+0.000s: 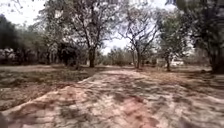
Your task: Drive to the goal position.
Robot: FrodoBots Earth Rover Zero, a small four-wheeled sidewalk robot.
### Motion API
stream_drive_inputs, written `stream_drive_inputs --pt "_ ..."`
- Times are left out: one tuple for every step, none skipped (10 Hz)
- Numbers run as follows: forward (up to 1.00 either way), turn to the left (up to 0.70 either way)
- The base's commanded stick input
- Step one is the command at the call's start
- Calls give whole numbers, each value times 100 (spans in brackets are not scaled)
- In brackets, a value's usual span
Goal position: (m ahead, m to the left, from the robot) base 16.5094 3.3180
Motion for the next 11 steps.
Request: stream_drive_inputs --pt "70 0" --pt "70 0" --pt "70 0" --pt "70 0" --pt "70 0" --pt "70 0" --pt "70 0" --pt "70 0" --pt "70 0" --pt "70 0" --pt "70 0"
